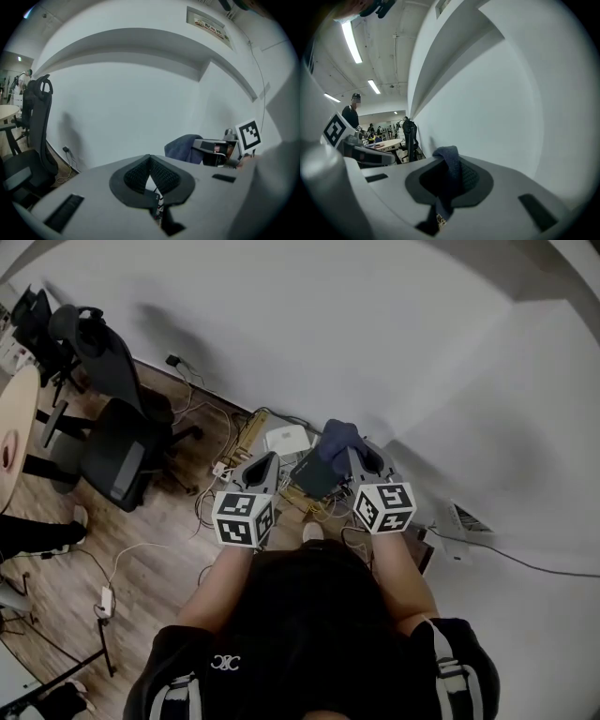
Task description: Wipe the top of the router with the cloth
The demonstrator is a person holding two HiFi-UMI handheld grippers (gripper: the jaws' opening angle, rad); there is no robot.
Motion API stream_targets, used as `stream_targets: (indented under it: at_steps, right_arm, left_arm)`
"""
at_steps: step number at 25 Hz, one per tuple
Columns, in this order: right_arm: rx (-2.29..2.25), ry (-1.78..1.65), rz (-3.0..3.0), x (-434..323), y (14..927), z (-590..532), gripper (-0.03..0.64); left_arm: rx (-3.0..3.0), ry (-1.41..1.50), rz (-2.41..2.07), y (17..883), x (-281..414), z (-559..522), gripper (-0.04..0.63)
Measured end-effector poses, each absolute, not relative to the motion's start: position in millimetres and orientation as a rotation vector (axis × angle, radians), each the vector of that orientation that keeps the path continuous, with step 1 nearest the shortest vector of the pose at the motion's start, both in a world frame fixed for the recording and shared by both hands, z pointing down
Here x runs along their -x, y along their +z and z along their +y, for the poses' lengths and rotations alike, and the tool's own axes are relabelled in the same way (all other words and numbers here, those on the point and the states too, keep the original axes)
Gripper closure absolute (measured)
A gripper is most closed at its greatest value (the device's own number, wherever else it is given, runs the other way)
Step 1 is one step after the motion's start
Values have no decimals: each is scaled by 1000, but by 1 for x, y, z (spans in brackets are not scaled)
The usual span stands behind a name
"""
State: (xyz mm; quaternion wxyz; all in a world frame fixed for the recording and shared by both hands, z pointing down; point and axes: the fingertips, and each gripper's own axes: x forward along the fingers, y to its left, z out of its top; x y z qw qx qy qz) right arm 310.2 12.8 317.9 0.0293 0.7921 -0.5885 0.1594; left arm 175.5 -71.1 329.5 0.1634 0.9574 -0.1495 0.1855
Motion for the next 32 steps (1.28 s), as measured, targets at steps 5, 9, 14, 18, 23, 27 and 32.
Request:
stream_targets:
  at_steps: [5,9,14,18,23,27,32]
  right_arm:
    - [-2346,516,-1917,-322,335,-1,604]
    - [-2252,561,-1935,-332,359,-13,604]
    - [-2150,641,-1920,-343,413,-18,604]
    - [-2121,772,-1885,-344,451,-19,604]
    - [-2052,877,-1844,-340,496,-33,604]
    - [-1970,811,-1821,-339,530,-45,604]
    - [-1890,821,-1811,-340,575,-50,604]
  left_arm:
    - [-2664,566,-583,345,-161,-77,601]
    - [-2585,599,-676,367,-150,-80,601]
    - [-2494,634,-728,414,-146,-76,601]
    - [-2428,666,-725,448,-139,-70,601]
    - [-2356,682,-744,485,-128,-73,601]
    - [-2298,692,-768,516,-118,-76,601]
    - [-2285,721,-762,550,-119,-81,601]
